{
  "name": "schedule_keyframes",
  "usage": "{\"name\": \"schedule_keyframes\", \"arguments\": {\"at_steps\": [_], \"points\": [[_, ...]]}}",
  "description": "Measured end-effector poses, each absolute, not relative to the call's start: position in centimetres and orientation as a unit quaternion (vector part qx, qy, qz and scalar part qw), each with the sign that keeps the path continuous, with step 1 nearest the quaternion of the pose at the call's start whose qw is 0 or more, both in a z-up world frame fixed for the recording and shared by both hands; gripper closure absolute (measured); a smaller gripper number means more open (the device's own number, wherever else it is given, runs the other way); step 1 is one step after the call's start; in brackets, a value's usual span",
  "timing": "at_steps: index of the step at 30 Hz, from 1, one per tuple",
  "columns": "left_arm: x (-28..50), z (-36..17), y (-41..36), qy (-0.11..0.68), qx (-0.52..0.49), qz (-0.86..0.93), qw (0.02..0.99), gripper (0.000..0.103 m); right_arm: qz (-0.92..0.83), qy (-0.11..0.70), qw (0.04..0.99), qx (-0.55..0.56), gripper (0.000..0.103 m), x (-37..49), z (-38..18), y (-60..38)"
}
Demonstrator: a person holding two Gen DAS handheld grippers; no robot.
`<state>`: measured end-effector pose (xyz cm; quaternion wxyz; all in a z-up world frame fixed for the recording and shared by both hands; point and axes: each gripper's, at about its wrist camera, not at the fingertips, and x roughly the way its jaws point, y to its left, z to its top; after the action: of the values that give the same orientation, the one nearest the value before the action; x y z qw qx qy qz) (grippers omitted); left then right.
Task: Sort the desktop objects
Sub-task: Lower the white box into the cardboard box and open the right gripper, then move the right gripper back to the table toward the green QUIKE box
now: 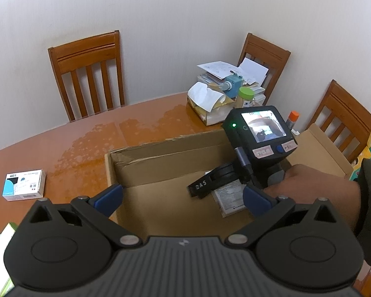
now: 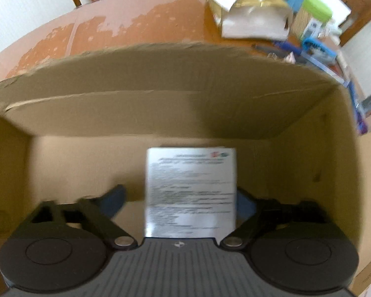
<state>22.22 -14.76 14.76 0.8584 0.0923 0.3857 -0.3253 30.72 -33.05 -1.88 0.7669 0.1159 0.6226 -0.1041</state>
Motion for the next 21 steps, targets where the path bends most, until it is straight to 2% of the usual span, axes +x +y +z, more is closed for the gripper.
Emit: {"name": "schedule_keyframes", "arguments": {"at_steps": [7, 12, 14, 18, 20, 21], "points": [[21.5, 15.4, -14.5, 0.383, 0.091, -0.320, 0.862, 0.000, -0.106, 0.571, 0.811, 0.071, 0.000, 29.4, 2.6, -31.7], [20.1, 16.2, -13.8, 0.380, 0.091, -0.319, 0.864, 0.000, -0.100, 0.545, 0.829, 0.078, 0.000, 28.0, 6.1, -32.2], [18.9, 16.8, -12.9, 0.374, 0.092, -0.319, 0.866, 0.000, -0.093, 0.505, 0.854, 0.085, 0.000, 26.2, 8.8, -32.4], [15.7, 17.6, -9.8, 0.371, 0.089, -0.309, 0.871, 0.000, -0.088, 0.312, 0.945, 0.038, 0.000, 18.4, 15.5, -30.9], [13.8, 17.6, -7.9, 0.377, 0.085, -0.298, 0.873, 0.000, -0.018, 0.294, 0.956, 0.001, 0.000, 15.7, 16.0, -29.2], [12.7, 17.6, -7.0, 0.380, 0.086, -0.293, 0.873, 0.000, 0.013, 0.320, 0.947, -0.007, 0.000, 15.2, 16.1, -28.4]]}}
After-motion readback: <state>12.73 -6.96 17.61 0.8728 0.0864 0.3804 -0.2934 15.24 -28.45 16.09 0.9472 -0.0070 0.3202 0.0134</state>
